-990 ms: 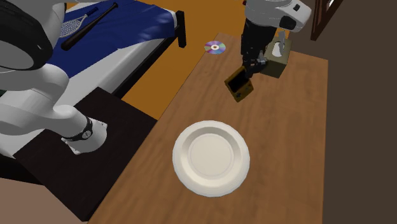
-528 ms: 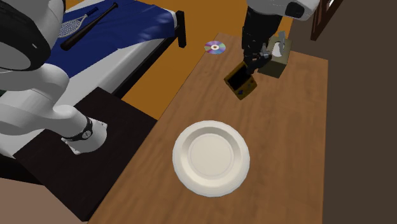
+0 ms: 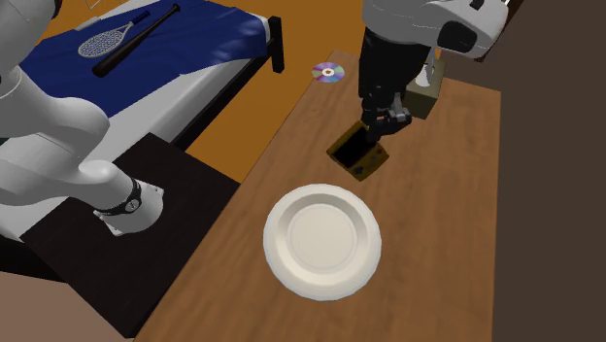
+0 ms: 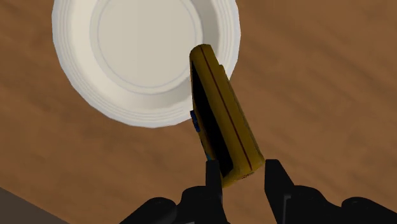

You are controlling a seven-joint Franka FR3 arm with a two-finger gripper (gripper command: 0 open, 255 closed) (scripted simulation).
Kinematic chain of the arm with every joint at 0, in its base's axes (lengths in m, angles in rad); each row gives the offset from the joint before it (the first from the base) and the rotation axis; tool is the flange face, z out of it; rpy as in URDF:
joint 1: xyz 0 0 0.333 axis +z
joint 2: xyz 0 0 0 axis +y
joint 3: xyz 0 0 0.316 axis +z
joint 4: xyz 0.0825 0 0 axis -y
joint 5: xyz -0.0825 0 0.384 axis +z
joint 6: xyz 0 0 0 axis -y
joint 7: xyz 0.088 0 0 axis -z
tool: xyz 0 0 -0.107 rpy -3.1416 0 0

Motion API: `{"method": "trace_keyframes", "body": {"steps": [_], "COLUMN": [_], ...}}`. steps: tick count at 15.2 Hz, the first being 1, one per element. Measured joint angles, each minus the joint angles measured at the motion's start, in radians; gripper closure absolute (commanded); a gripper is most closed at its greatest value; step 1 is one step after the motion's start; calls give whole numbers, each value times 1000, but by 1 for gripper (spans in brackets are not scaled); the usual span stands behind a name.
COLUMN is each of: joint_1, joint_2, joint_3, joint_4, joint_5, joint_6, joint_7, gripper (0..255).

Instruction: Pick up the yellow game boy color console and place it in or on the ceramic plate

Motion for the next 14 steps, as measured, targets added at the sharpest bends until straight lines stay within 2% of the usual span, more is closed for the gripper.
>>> {"method": "trace_keyframes", "body": {"steps": [7,14], "joint_1": [-114,-132], "joint_2": [-72,-109], "joint_3": [-55,-63], "joint_4": [-46,-168], "joint_5": [36,46], "joint_6": [-24,60], "joint_7": [-162,-186], "gripper": [255,255]}}
